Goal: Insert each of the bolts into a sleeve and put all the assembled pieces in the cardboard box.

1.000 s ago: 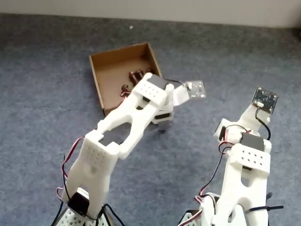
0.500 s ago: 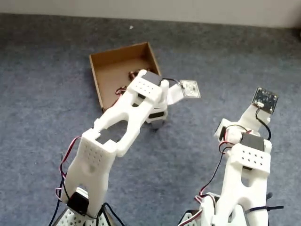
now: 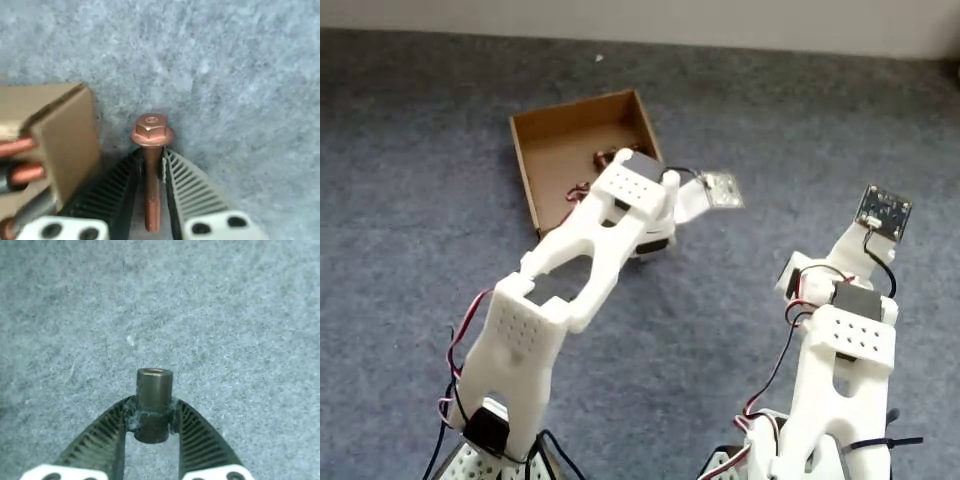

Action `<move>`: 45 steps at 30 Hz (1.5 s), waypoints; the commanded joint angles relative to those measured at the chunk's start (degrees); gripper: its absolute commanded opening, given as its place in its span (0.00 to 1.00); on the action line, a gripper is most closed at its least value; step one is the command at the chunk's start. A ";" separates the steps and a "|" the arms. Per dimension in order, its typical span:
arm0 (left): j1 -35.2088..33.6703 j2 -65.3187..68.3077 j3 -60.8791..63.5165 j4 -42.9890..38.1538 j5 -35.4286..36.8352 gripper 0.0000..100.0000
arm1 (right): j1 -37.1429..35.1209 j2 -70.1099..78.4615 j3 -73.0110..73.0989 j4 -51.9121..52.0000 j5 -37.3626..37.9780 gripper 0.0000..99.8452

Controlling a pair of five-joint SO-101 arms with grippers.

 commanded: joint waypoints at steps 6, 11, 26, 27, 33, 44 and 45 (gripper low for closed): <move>-0.92 -19.12 -1.27 8.62 8.53 0.00 | 0.40 -2.33 -1.54 2.51 0.00 0.00; -1.36 -29.32 0.22 10.99 13.63 0.00 | -3.47 -14.37 -1.63 4.09 0.09 0.00; -0.04 -73.19 40.92 -7.74 23.65 0.00 | -20.79 -36.97 6.20 4.00 -0.18 0.00; -0.04 -76.18 43.74 -9.49 24.35 0.00 | -21.49 -37.76 6.20 3.91 -0.09 0.00; -0.13 -90.86 55.43 -15.65 30.95 0.00 | -28.18 -41.98 7.08 2.42 0.00 0.00; 0.31 -114.42 66.51 -26.02 44.48 0.00 | -41.19 -59.30 23.43 -12.00 8.35 0.00; 0.31 -115.91 67.74 -27.08 45.45 0.00 | -42.33 -60.44 25.01 -13.32 9.23 0.00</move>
